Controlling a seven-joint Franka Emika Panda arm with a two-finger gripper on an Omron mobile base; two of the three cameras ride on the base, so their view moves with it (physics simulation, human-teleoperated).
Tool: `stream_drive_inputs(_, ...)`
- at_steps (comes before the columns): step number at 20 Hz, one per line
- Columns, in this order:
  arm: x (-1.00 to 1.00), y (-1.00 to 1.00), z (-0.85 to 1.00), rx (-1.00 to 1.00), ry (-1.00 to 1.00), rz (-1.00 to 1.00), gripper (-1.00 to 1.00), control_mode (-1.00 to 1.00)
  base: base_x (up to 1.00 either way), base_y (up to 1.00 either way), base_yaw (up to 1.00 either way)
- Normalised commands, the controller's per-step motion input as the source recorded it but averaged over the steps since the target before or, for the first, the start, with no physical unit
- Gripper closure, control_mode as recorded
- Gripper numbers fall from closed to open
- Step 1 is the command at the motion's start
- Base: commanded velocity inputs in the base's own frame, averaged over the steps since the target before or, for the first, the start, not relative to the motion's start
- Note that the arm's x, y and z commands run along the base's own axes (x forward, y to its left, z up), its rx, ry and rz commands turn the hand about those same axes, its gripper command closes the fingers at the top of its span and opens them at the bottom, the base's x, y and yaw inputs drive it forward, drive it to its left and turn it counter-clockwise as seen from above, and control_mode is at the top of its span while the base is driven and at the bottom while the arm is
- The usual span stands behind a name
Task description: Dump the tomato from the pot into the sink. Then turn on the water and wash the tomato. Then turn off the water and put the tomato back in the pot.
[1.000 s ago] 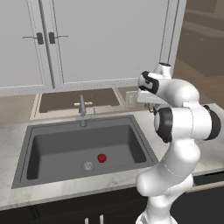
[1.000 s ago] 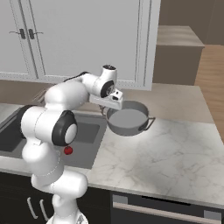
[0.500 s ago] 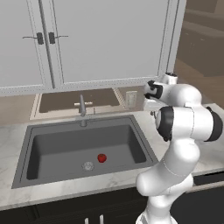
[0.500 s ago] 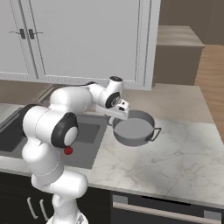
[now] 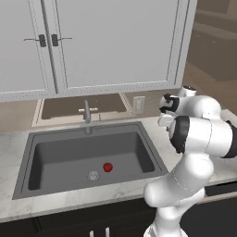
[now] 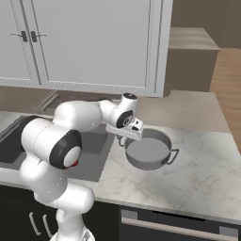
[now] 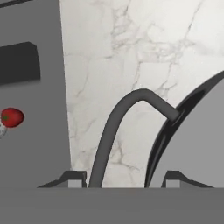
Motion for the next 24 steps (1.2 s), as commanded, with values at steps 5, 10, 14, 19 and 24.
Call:
stream_drive_inputs(5, -0.66, 0.00, -0.30, 0.00, 0.02, 0.00, 1.00, -1.00, 0.00, 0.00, 0.00)
stream_drive_inputs(10, -0.45, 0.00, -0.23, 0.00, 0.04, 0.00, 1.00, -1.00, 0.00, 0.00, 0.00)
stream_drive_inputs(14, -0.01, 0.00, -0.14, 0.00, 0.05, 0.00, 1.00, -1.00, 0.00, 0.00, 0.00)
stream_drive_inputs(19, 0.20, 0.00, -0.06, 0.01, 0.11, 0.03, 1.00, -1.00, 0.00, 0.00, 0.00)
stream_drive_inputs(24, 0.28, 0.00, -0.07, 0.02, 0.14, 0.05, 1.00, -1.00, 0.00, 0.00, 0.00)
